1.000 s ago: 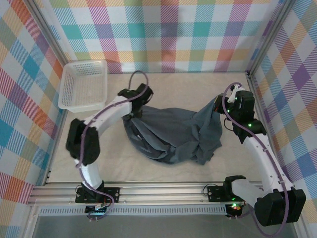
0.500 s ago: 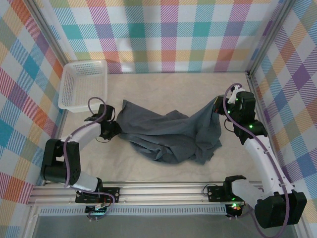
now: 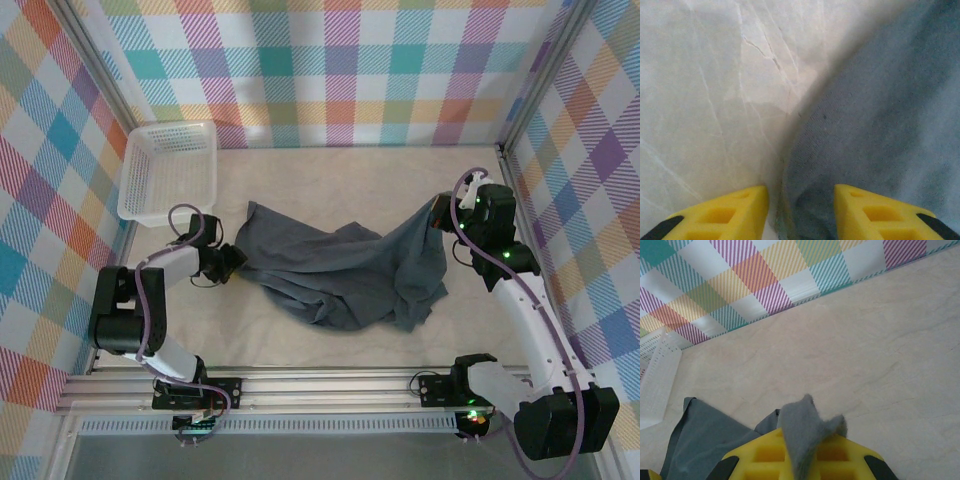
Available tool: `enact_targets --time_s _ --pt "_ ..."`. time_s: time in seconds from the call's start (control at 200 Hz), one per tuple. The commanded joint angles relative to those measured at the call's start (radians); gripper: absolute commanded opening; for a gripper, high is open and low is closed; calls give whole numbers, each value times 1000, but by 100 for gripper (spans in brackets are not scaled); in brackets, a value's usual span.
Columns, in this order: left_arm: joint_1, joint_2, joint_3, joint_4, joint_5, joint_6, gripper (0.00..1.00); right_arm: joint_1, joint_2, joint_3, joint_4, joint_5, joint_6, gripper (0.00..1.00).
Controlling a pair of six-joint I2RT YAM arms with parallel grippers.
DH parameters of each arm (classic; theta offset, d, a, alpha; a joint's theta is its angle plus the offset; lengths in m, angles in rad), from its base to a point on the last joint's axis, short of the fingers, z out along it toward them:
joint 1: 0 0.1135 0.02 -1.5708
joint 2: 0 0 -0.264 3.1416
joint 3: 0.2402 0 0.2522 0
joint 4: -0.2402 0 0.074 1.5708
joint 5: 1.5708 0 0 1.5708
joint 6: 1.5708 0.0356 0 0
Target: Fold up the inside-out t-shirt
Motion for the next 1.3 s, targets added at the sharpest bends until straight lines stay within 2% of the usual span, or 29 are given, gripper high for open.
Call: enact_targets --time_s 0.0,0.14,0.275,0.405,0.5,0.595,0.7,0.785,0.845,0.9,0.935,0.98,1.13,1.295 --pt "10 34 13 -72 26 -5 37 -2 4 38 12 -16 -7 0" --pt "13 33 16 -93 4 -4 19 -3 4 39 11 -18 -4 0" --pt "16 17 26 -83 28 -14 0 -1 6 44 7 -17 2 0" --pt "16 -71 75 -89 87 -29 0 -1 11 67 7 -14 12 0" --pt "18 -171 208 -147 134 -42 0 -1 23 122 27 -11 48 0" --pt "24 -232 493 -245 152 -26 0 -2 66 314 52 22 50 0" --pt "42 -259 878 -310 107 43 0 -11 124 616 77 139 -63 0" --pt "130 -275 1026 -205 191 4 0 -19 120 730 171 243 -173 0" --pt "235 -245 1084 -160 275 -106 0 -23 107 738 248 308 -255 0" --pt "316 -212 1109 -100 362 -230 0 -44 110 756 252 346 -268 0" --pt "358 -205 1112 -46 406 -289 0 -71 116 777 232 343 -259 0" --pt "368 -213 1121 -26 418 -317 0 -99 125 803 213 315 -234 0" --pt "368 -250 1259 -188 349 -197 0 -118 177 949 159 195 -246 0" --pt "369 -290 1432 -306 303 -109 0 -117 180 1087 174 143 -280 0"
